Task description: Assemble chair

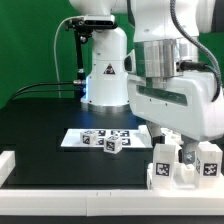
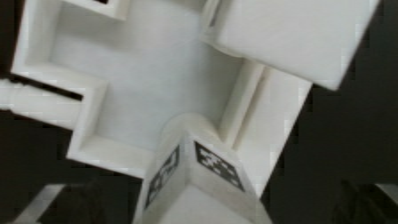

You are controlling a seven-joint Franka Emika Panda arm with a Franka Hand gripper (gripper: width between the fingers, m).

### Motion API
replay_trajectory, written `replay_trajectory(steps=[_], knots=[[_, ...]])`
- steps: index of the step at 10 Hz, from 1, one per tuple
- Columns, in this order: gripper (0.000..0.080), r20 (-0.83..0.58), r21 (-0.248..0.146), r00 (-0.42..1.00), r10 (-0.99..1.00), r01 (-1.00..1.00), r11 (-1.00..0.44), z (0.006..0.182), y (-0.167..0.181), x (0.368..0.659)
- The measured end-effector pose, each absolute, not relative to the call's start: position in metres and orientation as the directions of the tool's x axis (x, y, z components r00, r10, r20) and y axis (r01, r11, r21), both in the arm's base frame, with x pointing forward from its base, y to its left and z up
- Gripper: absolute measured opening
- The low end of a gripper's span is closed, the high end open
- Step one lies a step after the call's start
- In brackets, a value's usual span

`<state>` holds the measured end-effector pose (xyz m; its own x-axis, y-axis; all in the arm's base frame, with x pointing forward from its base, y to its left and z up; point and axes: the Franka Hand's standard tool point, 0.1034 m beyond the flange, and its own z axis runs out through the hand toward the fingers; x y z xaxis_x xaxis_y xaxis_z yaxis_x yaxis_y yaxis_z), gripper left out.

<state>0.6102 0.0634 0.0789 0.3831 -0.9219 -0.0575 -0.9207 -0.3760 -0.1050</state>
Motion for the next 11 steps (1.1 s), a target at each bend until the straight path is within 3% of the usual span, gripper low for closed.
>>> replay_trajectory(steps=[1,2,4,5,7,8,9,11], knots=[[0.0649,-0.046,-0.11,0.479,-0.877,-0.875,-0.472,0.0787,0.0627,0.61],[0.0649,0.0,-0.091,0.692,-0.722,-0.719,-0.689,0.0753,0.0588,0.6062],[0.0649,0.04,-0.057,0.878,-0.476,-0.474,-0.879,0.0735,0.0565,0.6053],[0.0649,0.038,-0.058,0.87,-0.492,-0.489,-0.87,0.0733,0.0566,0.6053],[0.0404,0.037,-0.058,0.862,-0.505,-0.503,-0.862,0.0731,0.0566,0.6052],[0.0404,0.035,-0.059,0.852,-0.522,-0.52,-0.852,0.073,0.0565,0.605],[0.0284,0.028,-0.063,0.794,-0.607,-0.605,-0.794,0.073,0.0564,0.605],[0.0284,0.009,-0.063,0.644,-0.765,-0.763,-0.644,0.0739,0.0565,0.6051]])
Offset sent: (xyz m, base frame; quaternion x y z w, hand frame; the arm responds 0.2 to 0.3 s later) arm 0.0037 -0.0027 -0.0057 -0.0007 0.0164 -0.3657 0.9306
